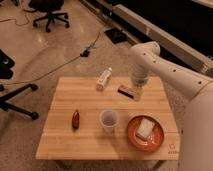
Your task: Place the pepper in the ceramic bowl
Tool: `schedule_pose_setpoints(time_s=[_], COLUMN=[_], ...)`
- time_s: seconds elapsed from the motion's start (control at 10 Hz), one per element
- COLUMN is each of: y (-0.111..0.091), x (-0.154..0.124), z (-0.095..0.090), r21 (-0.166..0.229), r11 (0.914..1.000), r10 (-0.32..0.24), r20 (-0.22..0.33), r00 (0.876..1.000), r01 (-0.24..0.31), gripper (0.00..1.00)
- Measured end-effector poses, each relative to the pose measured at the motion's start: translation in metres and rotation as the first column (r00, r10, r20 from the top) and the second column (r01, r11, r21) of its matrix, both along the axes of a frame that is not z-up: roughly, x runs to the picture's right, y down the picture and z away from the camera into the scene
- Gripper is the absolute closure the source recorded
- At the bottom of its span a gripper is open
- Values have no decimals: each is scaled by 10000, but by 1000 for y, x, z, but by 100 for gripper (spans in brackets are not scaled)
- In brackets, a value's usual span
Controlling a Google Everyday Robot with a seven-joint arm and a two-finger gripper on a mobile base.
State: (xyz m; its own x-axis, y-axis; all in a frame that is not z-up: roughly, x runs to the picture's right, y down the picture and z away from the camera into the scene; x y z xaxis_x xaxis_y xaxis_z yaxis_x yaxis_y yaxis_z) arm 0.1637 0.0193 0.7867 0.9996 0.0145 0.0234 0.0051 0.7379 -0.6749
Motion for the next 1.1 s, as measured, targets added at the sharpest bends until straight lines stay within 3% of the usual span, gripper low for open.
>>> schedule_pose_setpoints(time_s=[0.5,0.8,1.1], y=[8,0,9], x=[-5,-16,-16], z=[-12,-11,-20], r21=[15,117,44], r11=[10000,9999,10000], r10=[28,-24,-46], r20=[-61,18,-65], r00=[10000,10000,10000], r01=[-28,24,47], gripper=[41,41,41])
